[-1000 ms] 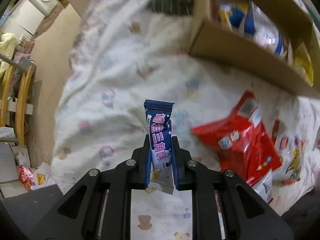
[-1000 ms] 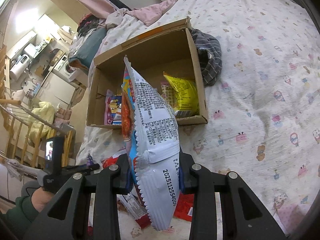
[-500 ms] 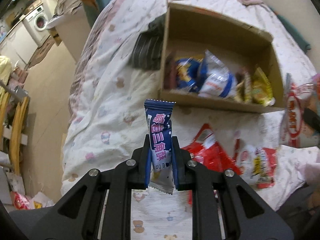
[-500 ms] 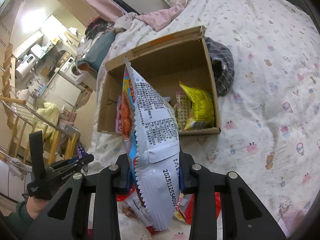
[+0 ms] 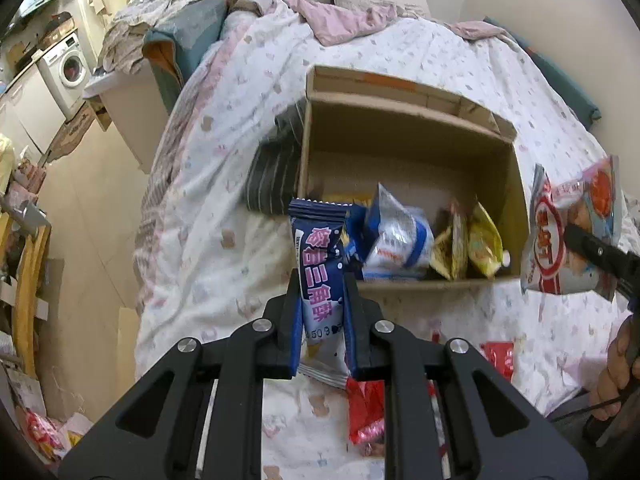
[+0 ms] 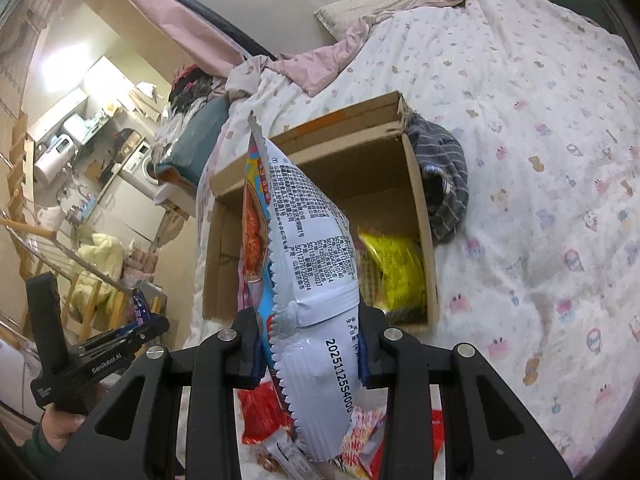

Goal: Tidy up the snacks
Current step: 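Carry the white chip bag and purple candy bar over the box with both tools, then lower both snacks into the box and open both tools to release them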

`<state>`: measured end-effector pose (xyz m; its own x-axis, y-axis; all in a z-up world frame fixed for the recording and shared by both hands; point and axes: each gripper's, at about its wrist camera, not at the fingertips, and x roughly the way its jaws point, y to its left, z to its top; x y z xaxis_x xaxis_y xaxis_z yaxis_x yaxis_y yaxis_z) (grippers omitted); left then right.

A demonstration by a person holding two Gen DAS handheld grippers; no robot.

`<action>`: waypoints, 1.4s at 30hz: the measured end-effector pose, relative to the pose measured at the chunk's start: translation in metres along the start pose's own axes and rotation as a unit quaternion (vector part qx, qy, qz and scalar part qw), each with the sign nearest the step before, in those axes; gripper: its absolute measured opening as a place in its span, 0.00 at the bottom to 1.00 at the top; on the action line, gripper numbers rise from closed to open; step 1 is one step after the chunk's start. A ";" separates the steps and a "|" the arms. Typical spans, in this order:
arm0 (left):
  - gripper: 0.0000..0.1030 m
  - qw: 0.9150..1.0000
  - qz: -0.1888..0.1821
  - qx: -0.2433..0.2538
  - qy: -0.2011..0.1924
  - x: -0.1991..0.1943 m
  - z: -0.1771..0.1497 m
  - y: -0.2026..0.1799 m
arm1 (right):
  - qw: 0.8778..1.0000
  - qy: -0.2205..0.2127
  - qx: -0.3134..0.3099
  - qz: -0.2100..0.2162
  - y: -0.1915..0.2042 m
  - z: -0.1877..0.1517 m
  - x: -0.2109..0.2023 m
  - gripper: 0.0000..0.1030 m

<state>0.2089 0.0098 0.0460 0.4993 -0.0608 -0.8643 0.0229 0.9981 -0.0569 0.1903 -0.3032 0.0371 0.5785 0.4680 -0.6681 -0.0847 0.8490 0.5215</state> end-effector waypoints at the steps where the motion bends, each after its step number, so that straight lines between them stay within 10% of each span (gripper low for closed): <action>1: 0.14 1.000 0.003 0.001 -0.003 0.001 0.007 0.001 | 1.000 0.001 0.002 0.001 -0.001 0.002 0.002 0.34; 15: 0.14 0.998 -0.056 0.040 -0.002 0.056 0.057 -0.025 | 0.999 0.032 -0.017 -0.035 -0.008 0.042 0.067 0.34; 42: 0.14 0.997 -0.033 0.027 0.062 0.097 0.055 -0.032 | 0.993 0.113 0.026 -0.012 -0.017 0.034 0.126 0.37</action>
<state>0.3043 -0.0271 -0.0089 0.3836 -0.1245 -0.9151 0.1012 0.9906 -0.0924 0.2924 -0.2671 -0.0376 0.3821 0.4959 -0.7798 -0.0270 0.8495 0.5269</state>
